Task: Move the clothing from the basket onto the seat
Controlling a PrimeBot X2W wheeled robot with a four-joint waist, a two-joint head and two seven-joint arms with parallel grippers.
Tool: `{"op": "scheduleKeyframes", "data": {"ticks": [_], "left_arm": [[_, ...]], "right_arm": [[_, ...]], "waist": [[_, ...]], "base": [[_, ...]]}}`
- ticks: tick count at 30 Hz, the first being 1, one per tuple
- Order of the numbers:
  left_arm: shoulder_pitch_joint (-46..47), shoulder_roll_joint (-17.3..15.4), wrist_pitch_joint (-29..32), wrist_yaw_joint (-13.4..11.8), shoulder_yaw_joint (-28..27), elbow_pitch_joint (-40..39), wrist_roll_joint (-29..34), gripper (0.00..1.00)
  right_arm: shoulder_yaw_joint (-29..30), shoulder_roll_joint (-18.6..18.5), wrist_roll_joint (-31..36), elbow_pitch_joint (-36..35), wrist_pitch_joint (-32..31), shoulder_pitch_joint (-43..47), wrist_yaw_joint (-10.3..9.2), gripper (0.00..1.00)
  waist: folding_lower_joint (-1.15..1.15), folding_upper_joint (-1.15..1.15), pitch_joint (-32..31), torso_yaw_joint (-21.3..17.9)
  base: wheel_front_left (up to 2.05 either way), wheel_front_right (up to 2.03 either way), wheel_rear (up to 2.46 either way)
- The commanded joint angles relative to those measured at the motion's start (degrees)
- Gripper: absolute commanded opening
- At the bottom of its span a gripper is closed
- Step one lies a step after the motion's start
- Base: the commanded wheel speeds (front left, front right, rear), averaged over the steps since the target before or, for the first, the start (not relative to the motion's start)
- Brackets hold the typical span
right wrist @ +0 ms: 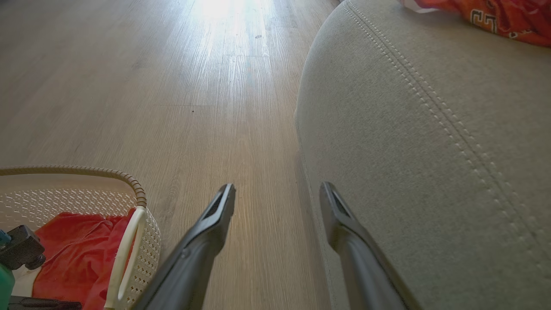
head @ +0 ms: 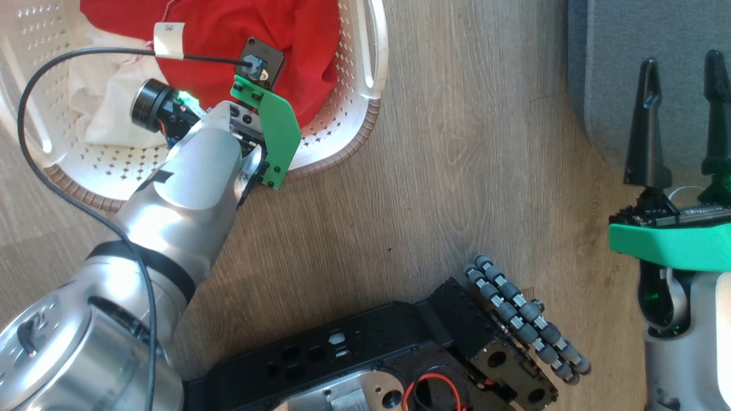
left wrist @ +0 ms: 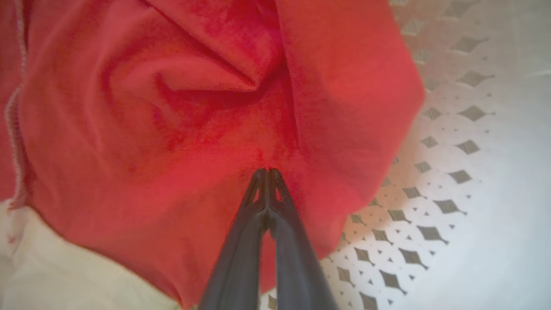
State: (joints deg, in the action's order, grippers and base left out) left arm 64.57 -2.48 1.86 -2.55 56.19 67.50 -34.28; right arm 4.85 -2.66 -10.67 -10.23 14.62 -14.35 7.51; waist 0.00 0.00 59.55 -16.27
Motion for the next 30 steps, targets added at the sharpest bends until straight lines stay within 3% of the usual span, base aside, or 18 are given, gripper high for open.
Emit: {"op": "scheduleKeyframes", "data": {"ticks": [1,24,30], "left_arm": [[-0.3,-0.4,-0.5,-0.1,0.3,-0.4,-0.6,0.00],[3.9,-0.4,-14.7,-2.3,-0.3,-2.8,-9.3,0.00],[1.9,-0.4,-16.8,-3.3,-3.5,-6.1,-10.3,0.00]], "right_arm": [[-0.6,-0.2,-0.4,-1.6,0.4,3.6,-0.02,1.00],[-1.6,-0.2,0.3,0.6,0.4,-1.9,-0.02,1.00],[0.0,-0.2,2.0,2.2,0.4,-2.4,-0.02,1.00]], "waist": [[0.00,0.00,0.0,0.1],[0.00,0.00,-2.3,1.7],[0.00,0.00,-8.8,5.6]], "base": [[0.00,0.00,0.00],[0.00,0.00,0.00],[0.00,0.00,0.00]]}}
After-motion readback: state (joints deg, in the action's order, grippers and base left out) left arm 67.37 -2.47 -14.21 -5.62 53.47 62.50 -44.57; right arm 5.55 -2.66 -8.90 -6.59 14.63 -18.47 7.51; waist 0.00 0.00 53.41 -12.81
